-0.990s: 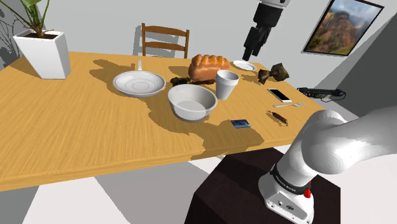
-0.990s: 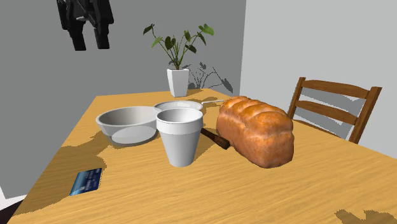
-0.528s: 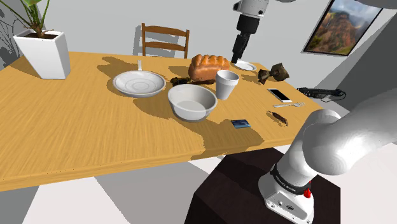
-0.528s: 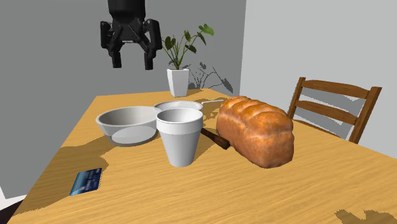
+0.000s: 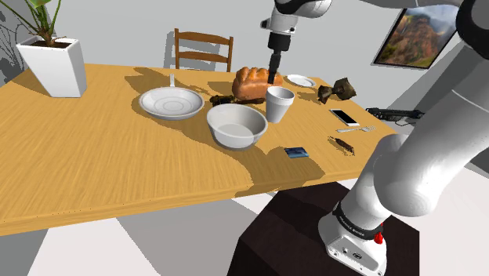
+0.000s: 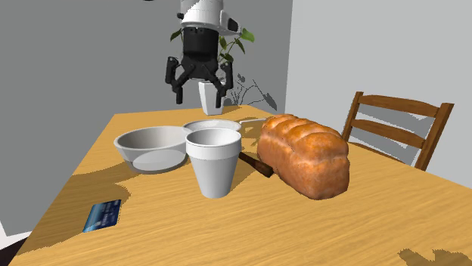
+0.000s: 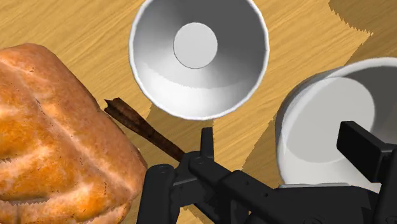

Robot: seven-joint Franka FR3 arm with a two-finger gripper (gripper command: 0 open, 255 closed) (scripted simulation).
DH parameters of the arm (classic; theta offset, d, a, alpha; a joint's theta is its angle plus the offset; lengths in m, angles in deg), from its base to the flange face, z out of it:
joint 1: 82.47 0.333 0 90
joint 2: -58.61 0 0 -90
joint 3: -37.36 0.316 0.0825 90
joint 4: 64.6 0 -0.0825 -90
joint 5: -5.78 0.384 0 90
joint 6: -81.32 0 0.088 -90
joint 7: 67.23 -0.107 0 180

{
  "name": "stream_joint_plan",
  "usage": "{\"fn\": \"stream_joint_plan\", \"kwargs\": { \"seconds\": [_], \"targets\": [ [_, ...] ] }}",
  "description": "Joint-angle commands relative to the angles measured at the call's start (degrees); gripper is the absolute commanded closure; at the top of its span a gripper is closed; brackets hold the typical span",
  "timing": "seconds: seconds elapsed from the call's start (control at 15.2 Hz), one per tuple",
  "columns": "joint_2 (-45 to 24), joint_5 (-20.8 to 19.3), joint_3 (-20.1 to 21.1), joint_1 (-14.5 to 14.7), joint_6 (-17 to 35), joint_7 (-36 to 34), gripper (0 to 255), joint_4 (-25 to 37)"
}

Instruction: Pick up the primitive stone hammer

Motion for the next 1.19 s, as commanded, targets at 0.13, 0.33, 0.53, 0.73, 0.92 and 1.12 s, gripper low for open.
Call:
{"fn": "stream_joint_plan", "kwargs": {
  "seconds": [0.13, 0.33, 0.53, 0.73, 0.92, 1.12],
  "targets": [
    [-10.66, 4.11, -1.35, 0.16, 0.50, 9.67, 0, 7.04],
    [-18.70, 7.15, -1.19, -0.68, -0.10, 16.15, 0, 13.28],
    [-26.59, 9.68, -0.11, -2.11, -1.35, 21.78, 0, 20.24],
    [-34.40, 11.51, 1.52, -3.76, -3.19, 26.52, 0, 28.03],
    [-36.79, 11.99, 2.15, -4.21, -2.41, 27.72, 0, 29.19],
    [-37.41, 12.25, 2.29, -4.19, -0.43, 27.91, 0, 27.79]
  ]
}}
